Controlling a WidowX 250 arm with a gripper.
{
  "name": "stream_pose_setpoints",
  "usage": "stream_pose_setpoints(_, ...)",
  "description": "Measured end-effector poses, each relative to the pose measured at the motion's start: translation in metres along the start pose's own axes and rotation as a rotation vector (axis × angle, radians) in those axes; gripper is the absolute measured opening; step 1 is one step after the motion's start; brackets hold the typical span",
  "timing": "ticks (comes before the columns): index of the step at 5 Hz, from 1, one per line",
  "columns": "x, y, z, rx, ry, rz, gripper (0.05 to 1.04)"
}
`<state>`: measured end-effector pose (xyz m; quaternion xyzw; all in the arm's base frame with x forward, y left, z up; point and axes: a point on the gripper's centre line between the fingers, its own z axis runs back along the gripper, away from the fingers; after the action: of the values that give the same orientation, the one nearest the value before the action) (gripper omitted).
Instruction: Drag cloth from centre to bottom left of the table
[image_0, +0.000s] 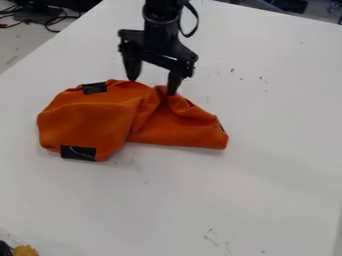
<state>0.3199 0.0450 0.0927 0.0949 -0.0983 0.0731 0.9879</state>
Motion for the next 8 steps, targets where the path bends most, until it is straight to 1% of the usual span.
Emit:
stream_pose_setpoints(1, -0.04, 0.019, 0.001, 0.014, 0.021, 0.137, 1.001)
stream_pose_setpoints(2, -0.072, 0.038, -0.012, 0.014, 0.017, 0.228, 1.001)
stream_pose_setpoints(3, -0.08, 0.048, -0.025, 0.009, -0.003, 0.264, 1.001)
stream_pose_setpoints(4, -0.083, 0.056, -0.039, 0.019, 0.015, 0.279, 1.001)
stream_pose_setpoints(5, -0.082, 0.057, -0.05, -0.007, 0.053, 0.264, 1.001)
stream_pose_setpoints(7, -0.081, 0.058, -0.07, -0.052, 0.102, 0.237, 1.001)
stream_pose_setpoints(8, -0.083, 0.057, -0.081, -0.072, 0.12, 0.244, 0.967)
